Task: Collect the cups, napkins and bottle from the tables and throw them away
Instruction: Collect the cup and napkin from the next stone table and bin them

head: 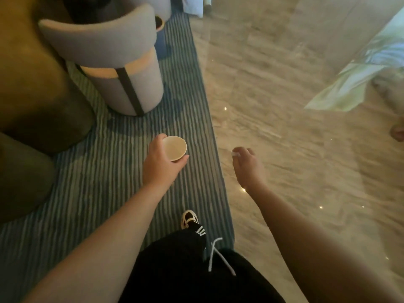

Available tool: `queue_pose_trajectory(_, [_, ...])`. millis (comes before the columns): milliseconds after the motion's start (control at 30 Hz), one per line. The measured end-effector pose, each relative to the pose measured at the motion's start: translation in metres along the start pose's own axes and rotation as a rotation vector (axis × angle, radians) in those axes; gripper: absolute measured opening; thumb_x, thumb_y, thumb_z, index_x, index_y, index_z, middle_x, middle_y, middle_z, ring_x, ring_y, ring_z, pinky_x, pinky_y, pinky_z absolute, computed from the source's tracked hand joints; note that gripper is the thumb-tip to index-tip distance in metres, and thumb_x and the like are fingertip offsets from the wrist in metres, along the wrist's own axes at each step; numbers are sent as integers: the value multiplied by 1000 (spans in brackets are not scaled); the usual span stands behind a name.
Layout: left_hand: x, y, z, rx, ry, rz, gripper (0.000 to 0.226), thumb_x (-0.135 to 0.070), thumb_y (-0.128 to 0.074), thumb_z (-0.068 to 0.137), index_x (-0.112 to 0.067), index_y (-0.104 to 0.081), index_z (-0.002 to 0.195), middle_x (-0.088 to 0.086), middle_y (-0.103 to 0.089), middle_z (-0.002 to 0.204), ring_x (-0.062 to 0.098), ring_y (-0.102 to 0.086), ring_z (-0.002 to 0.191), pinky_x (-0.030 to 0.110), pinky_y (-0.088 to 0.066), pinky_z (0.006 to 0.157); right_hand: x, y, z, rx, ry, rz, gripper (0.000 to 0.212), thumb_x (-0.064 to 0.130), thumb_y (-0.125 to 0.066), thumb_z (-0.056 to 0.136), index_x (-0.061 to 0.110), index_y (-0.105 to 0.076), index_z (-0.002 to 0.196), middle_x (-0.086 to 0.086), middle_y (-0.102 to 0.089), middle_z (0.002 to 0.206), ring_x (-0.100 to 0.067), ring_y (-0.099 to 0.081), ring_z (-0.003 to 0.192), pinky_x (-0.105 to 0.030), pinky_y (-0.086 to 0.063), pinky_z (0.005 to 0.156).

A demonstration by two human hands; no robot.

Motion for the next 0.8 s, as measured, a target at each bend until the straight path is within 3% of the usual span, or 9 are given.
queue_pose_trajectory(100, [-19, -10, 72, -12, 15, -8, 74, -47, -80, 66, -26, -37, 122, 1, -51, 117, 19, -53, 96, 36, -48, 75, 27, 16, 75, -12, 2, 69, 25, 24, -47, 94, 20, -57, 117, -3, -55, 119, -26, -59, 95, -39, -50, 80])
queue_pose_trajectory(267, [-47, -39, 184, -10, 11, -21, 73, -42, -81, 68, -20, -40, 125, 4, -51, 119, 24, -53, 102, 38, -48, 79, 42, 32, 191, -48, 6, 20, 27, 20, -47, 94, 16, -59, 117, -5, -58, 119, -24, -59, 93, -29, -42, 71])
queue_pose_trajectory(533, [-101, -135, 401, -57, -41, -13, 73, -38, -83, 67, -12, -44, 123, 9, -54, 117, 28, -53, 102, 40, -47, 80, 43, 48, 441, -21, 60, 33, 26, 19, -46, 95, 15, -59, 118, -5, -58, 120, -24, -60, 92, -28, -42, 70])
queue_pose_trajectory(667, [-141, -166, 525, -101, -22, -17, 72, -40, -83, 66, -14, -45, 122, 8, -55, 113, 26, -54, 97, 32, -42, 72, 61, 78, 573, 33, 133, 21, 25, 20, -46, 96, 14, -59, 117, -6, -58, 119, -26, -61, 91, -30, -46, 72])
queue_pose_trajectory(800, [-164, -177, 627, -143, 12, -28, 71, -43, -81, 67, -15, -45, 121, 6, -55, 112, 25, -54, 97, 39, -49, 73, 87, 108, 687, 41, 164, 11, 25, 19, -47, 96, 14, -60, 117, -5, -58, 118, -24, -60, 90, -25, -38, 69])
Point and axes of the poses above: each hand's wrist, its own z-axis towards the middle knuckle, its own y-axis out of the back of the hand, x = y × z, the point moved 5 cm from there along z, towards the middle knuckle
